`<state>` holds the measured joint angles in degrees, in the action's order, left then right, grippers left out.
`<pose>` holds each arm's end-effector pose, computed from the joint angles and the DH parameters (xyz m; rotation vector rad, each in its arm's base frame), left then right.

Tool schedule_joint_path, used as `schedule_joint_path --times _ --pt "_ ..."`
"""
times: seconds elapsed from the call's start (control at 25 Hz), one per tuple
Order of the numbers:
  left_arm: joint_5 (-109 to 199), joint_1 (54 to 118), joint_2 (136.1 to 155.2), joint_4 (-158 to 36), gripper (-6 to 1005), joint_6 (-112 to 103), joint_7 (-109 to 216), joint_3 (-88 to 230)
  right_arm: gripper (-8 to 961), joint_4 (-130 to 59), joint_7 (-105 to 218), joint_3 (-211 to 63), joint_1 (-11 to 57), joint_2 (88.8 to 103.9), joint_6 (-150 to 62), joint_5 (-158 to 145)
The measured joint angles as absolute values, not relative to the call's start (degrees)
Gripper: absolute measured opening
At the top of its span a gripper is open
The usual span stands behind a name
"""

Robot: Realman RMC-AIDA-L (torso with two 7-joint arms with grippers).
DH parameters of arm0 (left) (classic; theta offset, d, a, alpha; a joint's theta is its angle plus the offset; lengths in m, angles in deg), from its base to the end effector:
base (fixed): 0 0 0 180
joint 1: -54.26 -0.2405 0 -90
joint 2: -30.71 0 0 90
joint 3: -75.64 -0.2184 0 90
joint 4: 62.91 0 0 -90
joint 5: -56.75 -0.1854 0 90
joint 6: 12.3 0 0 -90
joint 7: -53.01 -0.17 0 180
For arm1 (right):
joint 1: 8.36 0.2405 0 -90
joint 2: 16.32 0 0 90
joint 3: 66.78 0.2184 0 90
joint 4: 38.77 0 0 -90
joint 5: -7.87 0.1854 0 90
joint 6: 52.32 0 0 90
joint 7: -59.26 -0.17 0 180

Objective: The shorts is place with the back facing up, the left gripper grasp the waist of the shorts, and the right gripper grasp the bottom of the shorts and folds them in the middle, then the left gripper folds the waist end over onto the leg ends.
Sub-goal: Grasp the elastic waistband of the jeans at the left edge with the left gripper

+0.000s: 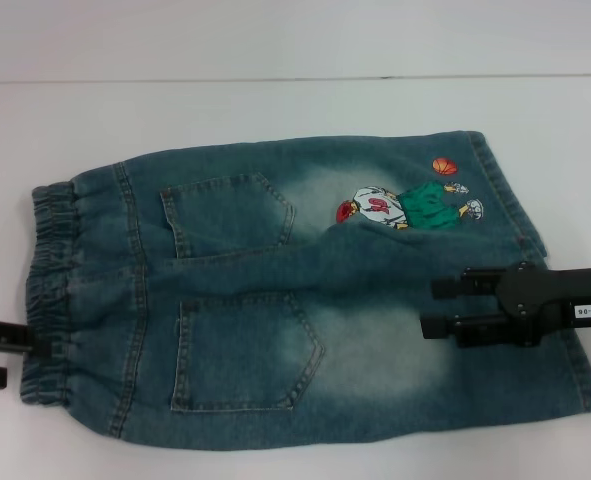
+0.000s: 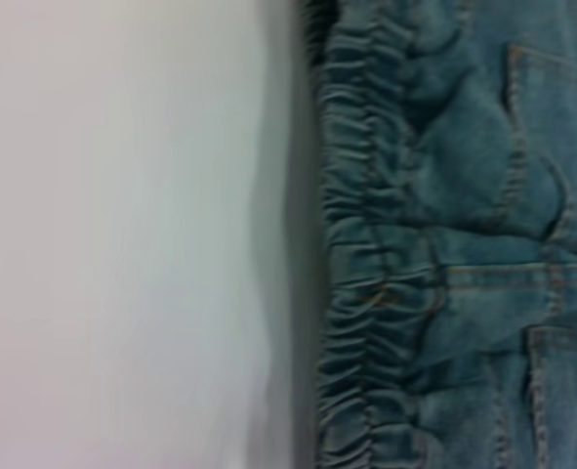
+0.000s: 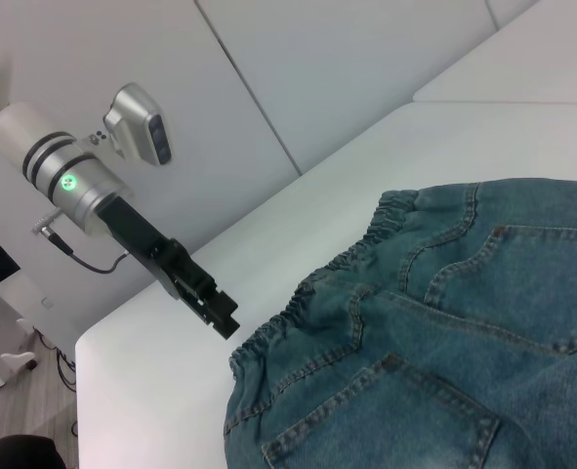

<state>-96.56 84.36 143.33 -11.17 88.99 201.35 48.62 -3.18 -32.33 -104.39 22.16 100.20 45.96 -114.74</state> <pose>-0.3001 0.2654 0.0663 -1.9647 -2.1608 -0.0452 0.2195 0.2738 -0.0023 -2.8622 0.9814 0.6597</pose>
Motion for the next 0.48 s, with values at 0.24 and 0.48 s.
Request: schedule_joint_path --times 0.24,0.48 --pt "-97.8 84.3 143.54 -11.2 811 88.5 201.3 47.0 801 -3.2 -32.3 -104.4 22.3 100.22 45.9 -114.7" --pt "-97.8 84.2 144.27 -11.3 811 87.9 201.2 44.5 800 -3.2 -32.3 -104.4 22.3 100.22 45.9 -114.7"
